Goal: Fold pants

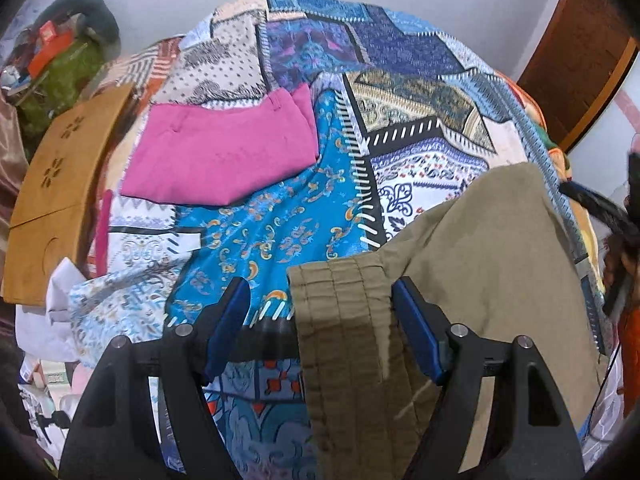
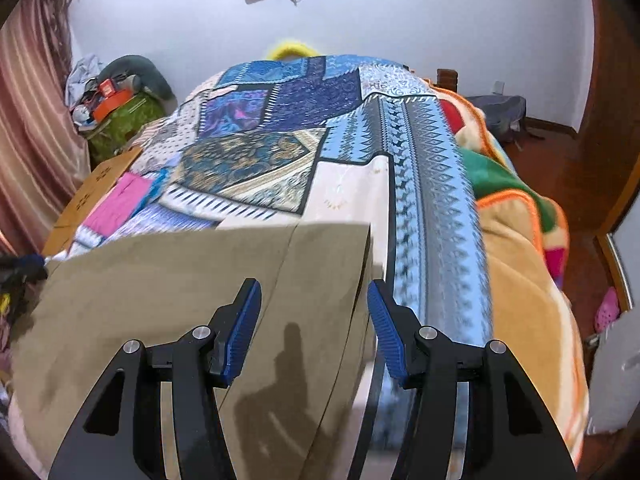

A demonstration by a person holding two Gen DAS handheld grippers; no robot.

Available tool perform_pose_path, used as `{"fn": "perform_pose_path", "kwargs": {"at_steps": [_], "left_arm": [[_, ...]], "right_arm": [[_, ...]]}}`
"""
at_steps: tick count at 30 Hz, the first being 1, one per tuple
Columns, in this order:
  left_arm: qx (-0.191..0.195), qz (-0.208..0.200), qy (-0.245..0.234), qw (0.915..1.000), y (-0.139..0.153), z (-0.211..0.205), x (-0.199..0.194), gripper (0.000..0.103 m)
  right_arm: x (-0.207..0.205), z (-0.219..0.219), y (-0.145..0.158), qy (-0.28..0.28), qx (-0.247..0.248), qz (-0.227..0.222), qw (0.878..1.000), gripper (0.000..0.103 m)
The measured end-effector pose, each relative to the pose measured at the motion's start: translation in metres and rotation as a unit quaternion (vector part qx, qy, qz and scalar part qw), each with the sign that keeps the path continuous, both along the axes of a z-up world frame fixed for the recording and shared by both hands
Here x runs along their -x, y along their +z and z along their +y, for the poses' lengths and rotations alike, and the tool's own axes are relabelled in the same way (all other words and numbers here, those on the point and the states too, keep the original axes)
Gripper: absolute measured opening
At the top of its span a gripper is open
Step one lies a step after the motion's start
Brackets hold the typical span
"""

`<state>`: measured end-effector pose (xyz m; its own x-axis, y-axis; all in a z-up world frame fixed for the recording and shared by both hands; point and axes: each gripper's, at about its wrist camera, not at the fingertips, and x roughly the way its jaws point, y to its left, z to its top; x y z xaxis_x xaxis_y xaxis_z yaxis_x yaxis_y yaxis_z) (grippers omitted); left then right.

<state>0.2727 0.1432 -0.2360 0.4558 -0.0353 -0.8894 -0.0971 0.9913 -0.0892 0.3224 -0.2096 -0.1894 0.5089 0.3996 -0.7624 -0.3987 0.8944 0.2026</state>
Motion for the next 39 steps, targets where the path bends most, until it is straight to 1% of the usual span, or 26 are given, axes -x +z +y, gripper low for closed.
{"fn": "perform_pose_path", "kwargs": {"at_steps": [5, 7, 8, 9, 11, 12, 13, 15, 17, 20, 22, 23, 24, 25, 26, 27, 28, 29, 30, 32, 34, 37, 39], "left_arm": [[0.027, 0.005, -0.002, 0.9996, -0.01, 0.004, -0.004, 0.074], [0.032, 0.0, 0.0, 0.9995, -0.011, 0.006, -0.002, 0.074], [0.029, -0.002, 0.0, 0.9996, -0.012, 0.007, -0.001, 0.074], [0.02, -0.008, 0.004, 0.9998, -0.012, 0.007, 0.001, 0.074], [0.0, -0.015, 0.008, 0.9999, -0.012, 0.004, 0.003, 0.074], [-0.026, -0.023, 0.013, 0.9993, -0.012, 0.001, 0.006, 0.074], [-0.036, -0.027, 0.014, 0.9989, -0.012, -0.001, 0.007, 0.074], [-0.049, -0.027, 0.018, 0.9983, -0.011, -0.004, 0.008, 0.074], [-0.049, -0.025, 0.021, 0.9982, -0.008, -0.004, 0.008, 0.074], [-0.051, -0.032, 0.019, 0.998, 0.007, -0.006, 0.012, 0.073], [-0.06, -0.049, 0.015, 0.9969, 0.021, -0.008, 0.016, 0.073], [-0.06, -0.054, 0.01, 0.9967, 0.027, -0.01, 0.017, 0.073], [-0.057, -0.059, 0.005, 0.9966, 0.034, -0.013, 0.017, 0.073], [-0.05, -0.063, -0.001, 0.9967, 0.04, -0.016, 0.016, 0.073], [-0.043, -0.066, -0.005, 0.9969, 0.044, -0.019, 0.016, 0.073], [-0.031, -0.067, -0.013, 0.9972, 0.048, -0.023, 0.014, 0.074], [-0.024, -0.067, -0.019, 0.9973, 0.05, -0.027, 0.012, 0.074], [-0.019, -0.066, -0.024, 0.9973, 0.051, -0.031, 0.011, 0.076], [-0.014, -0.065, -0.03, 0.9973, 0.05, -0.038, 0.009, 0.076], [-0.011, -0.06, -0.038, 0.9974, 0.047, -0.047, 0.006, 0.077], [-0.007, -0.047, -0.047, 0.9977, 0.038, -0.057, 0.004, 0.077], [-0.006, -0.018, -0.056, 0.9982, 0.019, -0.068, 0.002, 0.077], [-0.02, 0.005, -0.061, 0.9979, 0.003, -0.072, 0.003, 0.077]], "right_arm": [[-0.041, 0.013, -0.028, 0.003, 0.007, 0.038, 0.999, 0.051], [-0.051, 0.016, -0.039, 0.004, 0.004, 0.056, 0.998, 0.038], [-0.052, 0.018, -0.043, 0.005, 0.006, 0.06, 0.998, 0.021], [-0.052, 0.021, -0.046, 0.005, 0.018, 0.058, 0.998, 0.008], [-0.048, 0.029, -0.051, 0.02, 0.039, 0.044, 0.998, 0.007], [-0.045, 0.031, -0.052, 0.024, 0.054, 0.031, 0.998, 0.007], [-0.042, 0.034, -0.052, 0.025, 0.069, 0.022, 0.997, 0.007], [-0.04, 0.037, -0.052, 0.021, 0.085, 0.017, 0.996, 0.007], [-0.038, 0.041, -0.05, 0.023, 0.103, 0.016, 0.994, 0.007], [-0.036, 0.043, -0.038, 0.023, 0.124, 0.027, 0.992, 0.008], [-0.03, 0.039, -0.021, 0.015, 0.115, 0.031, 0.993, 0.008], [-0.024, 0.037, -0.009, 0.017, 0.096, 0.031, 0.995, 0.014], [-0.02, 0.036, -0.001, 0.022, 0.08, 0.032, 0.996, 0.026], [-0.011, 0.036, 0.011, 0.031, 0.056, 0.031, 0.997, 0.033], [-0.003, 0.036, 0.02, 0.04, 0.038, 0.027, 0.998, 0.044], [0.007, 0.039, 0.03, 0.05, 0.022, 0.02, 0.998, 0.051], [0.017, 0.045, 0.04, 0.064, 0.009, 0.013, 0.998, 0.054], [0.024, 0.052, 0.046, 0.077, 0.0, 0.01, 0.997, 0.061], [0.031, 0.061, 0.051, 0.089, -0.006, 0.01, 0.996, 0.073], [0.045, 0.081, 0.057, 0.113, -0.018, 0.012, 0.993, 0.08], [0.055, 0.097, 0.055, 0.137, -0.027, 0.024, 0.99, 0.081], [0.066, 0.122, 0.036, 0.163, -0.014, 0.055, 0.985, 0.081], [0.072, 0.132, 0.019, 0.174, 0.009, 0.075, 0.982, 0.081]]}}
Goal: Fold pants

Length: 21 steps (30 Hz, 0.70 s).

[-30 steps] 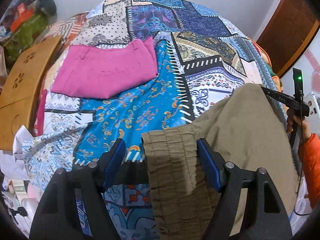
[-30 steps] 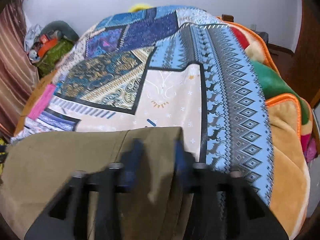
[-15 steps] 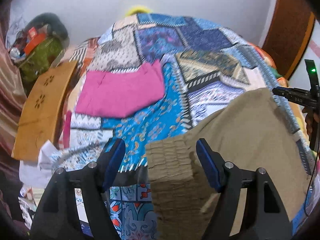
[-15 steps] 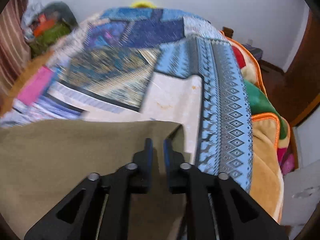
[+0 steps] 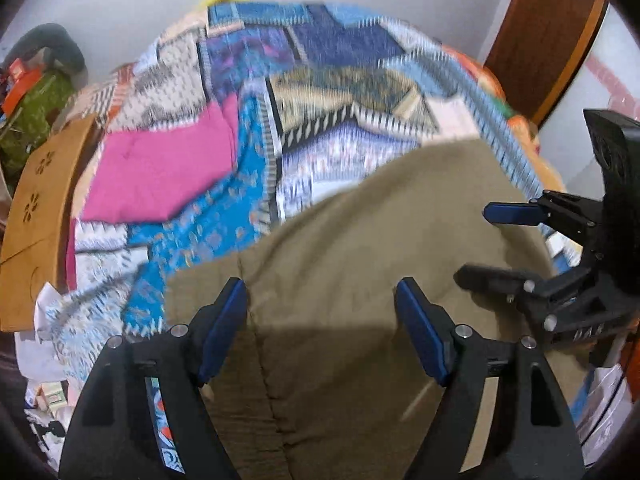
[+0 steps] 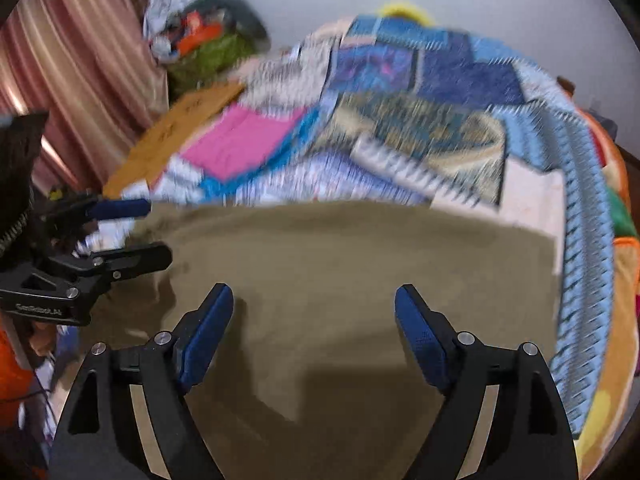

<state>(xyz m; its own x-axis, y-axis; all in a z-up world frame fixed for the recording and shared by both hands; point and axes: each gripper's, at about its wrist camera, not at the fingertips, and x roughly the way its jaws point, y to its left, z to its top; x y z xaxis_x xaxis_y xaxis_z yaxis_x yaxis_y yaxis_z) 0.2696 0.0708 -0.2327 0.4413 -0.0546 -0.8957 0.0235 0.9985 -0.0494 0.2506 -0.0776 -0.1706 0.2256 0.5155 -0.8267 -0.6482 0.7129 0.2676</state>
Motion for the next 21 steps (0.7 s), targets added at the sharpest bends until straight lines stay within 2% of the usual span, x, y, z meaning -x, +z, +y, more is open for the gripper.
{"fn": "perform_pose_path", "kwargs": {"at_steps": [2, 3, 5, 9, 16, 21], "left_arm": [[-0.025, -0.001, -0.003, 0.9997, -0.007, -0.002, 0.006, 0.078], [-0.045, -0.008, -0.008, 0.9989, -0.008, -0.005, 0.012, 0.08], [-0.052, -0.016, -0.011, 0.9985, -0.008, -0.005, 0.021, 0.083], [-0.042, -0.022, 0.003, 0.9989, -0.004, 0.004, 0.041, 0.085], [-0.042, -0.024, 0.027, 0.9985, -0.001, 0.018, 0.079, 0.086], [-0.018, -0.026, 0.051, 0.9982, 0.007, 0.033, 0.102, 0.086]], "right_arm": [[0.009, 0.003, -0.017, 0.014, 0.028, 0.018, 0.999, 0.081], [0.017, 0.0, -0.022, 0.015, 0.035, 0.013, 0.999, 0.081], [0.027, -0.007, -0.02, 0.019, 0.039, -0.001, 0.999, 0.081], [0.044, -0.028, -0.018, 0.018, 0.054, -0.008, 0.998, 0.081], [0.064, -0.068, -0.011, -0.031, 0.048, -0.006, 0.998, 0.081], [0.078, -0.085, -0.008, -0.059, 0.04, 0.0, 0.997, 0.081]]}}
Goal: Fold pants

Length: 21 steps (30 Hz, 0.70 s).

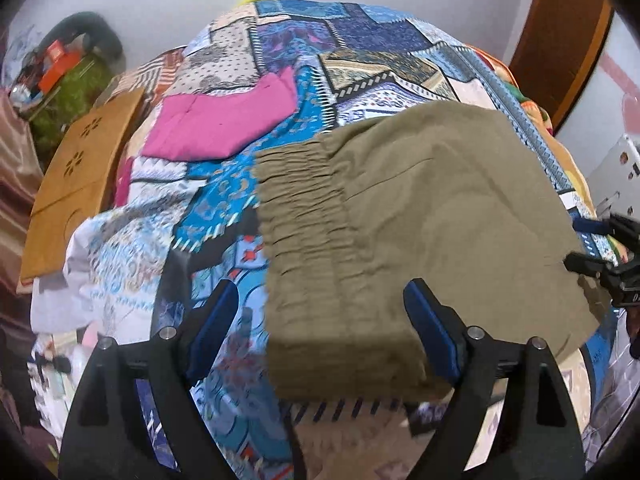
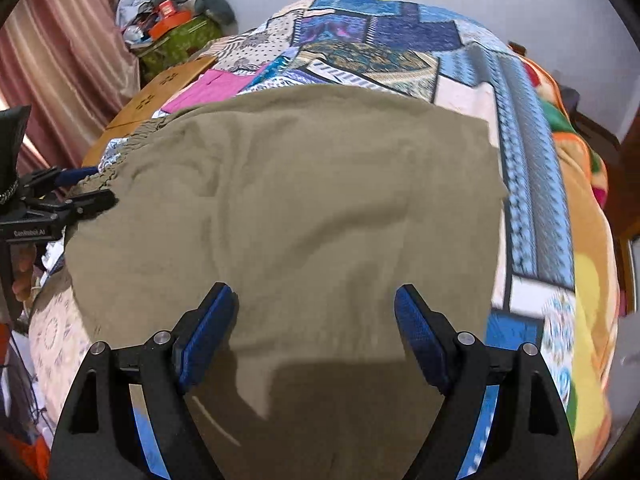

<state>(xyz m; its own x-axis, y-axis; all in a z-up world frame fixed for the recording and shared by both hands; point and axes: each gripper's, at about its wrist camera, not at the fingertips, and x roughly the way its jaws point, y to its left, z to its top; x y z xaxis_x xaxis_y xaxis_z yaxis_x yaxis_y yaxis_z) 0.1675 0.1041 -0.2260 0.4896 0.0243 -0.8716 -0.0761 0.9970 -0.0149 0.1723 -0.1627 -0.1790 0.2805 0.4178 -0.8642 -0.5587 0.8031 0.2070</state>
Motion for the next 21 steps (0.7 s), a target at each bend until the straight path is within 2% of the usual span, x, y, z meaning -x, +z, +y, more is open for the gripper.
{"fn": "perform_pose_path", "kwargs": {"at_steps": [5, 11, 14, 16, 21], "left_arm": [[-0.004, -0.006, 0.018, 0.9998, 0.009, 0.006, 0.017, 0.086], [0.003, -0.018, 0.061, 0.998, 0.026, 0.017, 0.032, 0.086], [0.043, -0.03, 0.068, 0.9963, 0.036, 0.02, 0.041, 0.086], [0.089, -0.029, 0.069, 0.9932, 0.037, 0.021, 0.047, 0.086], [0.15, 0.0, 0.058, 0.987, 0.021, 0.009, 0.057, 0.086]], "right_arm": [[0.016, -0.011, 0.001, -0.01, 0.014, -0.009, 1.0, 0.081], [0.026, -0.009, 0.016, -0.001, 0.031, -0.037, 0.999, 0.081], [0.03, 0.001, 0.034, 0.006, 0.011, -0.063, 0.998, 0.081], [0.032, 0.013, 0.047, 0.014, -0.01, -0.083, 0.996, 0.081], [0.032, 0.044, 0.054, 0.03, -0.043, -0.104, 0.993, 0.081]]}}
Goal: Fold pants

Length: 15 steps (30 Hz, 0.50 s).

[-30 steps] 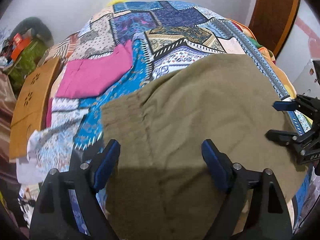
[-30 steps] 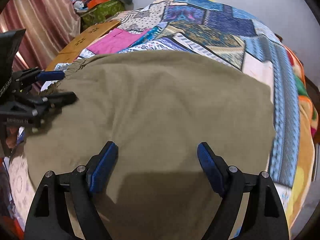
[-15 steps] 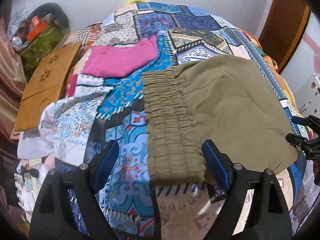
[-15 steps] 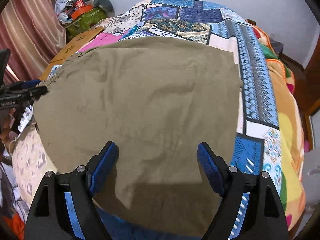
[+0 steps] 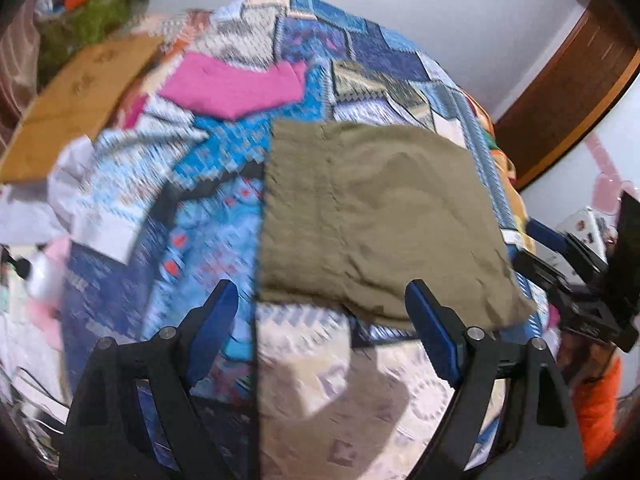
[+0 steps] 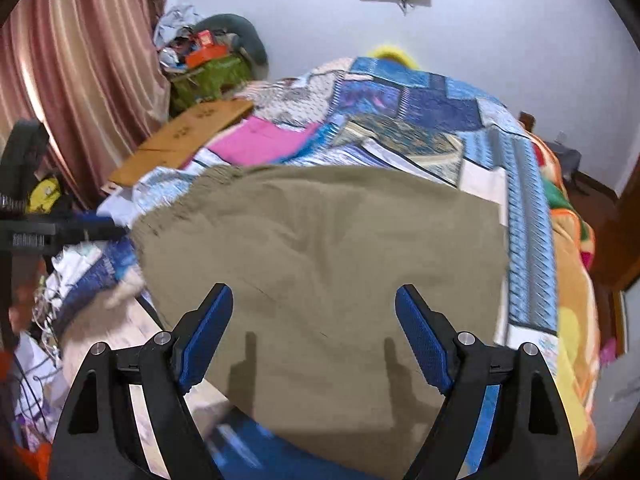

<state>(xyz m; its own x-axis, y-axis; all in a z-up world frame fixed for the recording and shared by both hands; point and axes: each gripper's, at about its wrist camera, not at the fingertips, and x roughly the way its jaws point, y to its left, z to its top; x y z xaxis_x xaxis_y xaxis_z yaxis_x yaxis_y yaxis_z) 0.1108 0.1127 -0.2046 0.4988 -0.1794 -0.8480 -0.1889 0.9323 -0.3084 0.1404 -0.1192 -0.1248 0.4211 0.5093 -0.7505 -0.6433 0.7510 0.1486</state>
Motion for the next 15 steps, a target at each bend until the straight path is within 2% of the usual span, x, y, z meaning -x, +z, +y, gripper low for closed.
{"fn": "perform_pose_path", "kwargs": {"at_steps": [4, 8, 12, 15], "left_arm": [[0.043, 0.023, -0.005, 0.9988, -0.018, -0.009, 0.001, 0.086], [0.056, 0.042, 0.008, 0.9975, -0.031, -0.015, -0.002, 0.086], [0.08, 0.033, 0.015, 0.9961, -0.036, -0.016, -0.01, 0.089], [0.1, 0.025, 0.011, 0.9946, -0.038, -0.016, -0.018, 0.093]], "right_arm": [[-0.002, 0.024, -0.016, 0.009, -0.004, 0.012, 1.0, 0.081], [-0.004, 0.035, -0.037, 0.007, 0.002, 0.035, 0.999, 0.081], [-0.005, 0.028, -0.049, 0.002, -0.021, 0.073, 0.997, 0.081], [-0.004, 0.026, -0.051, 0.011, -0.024, 0.078, 0.997, 0.081]]}}
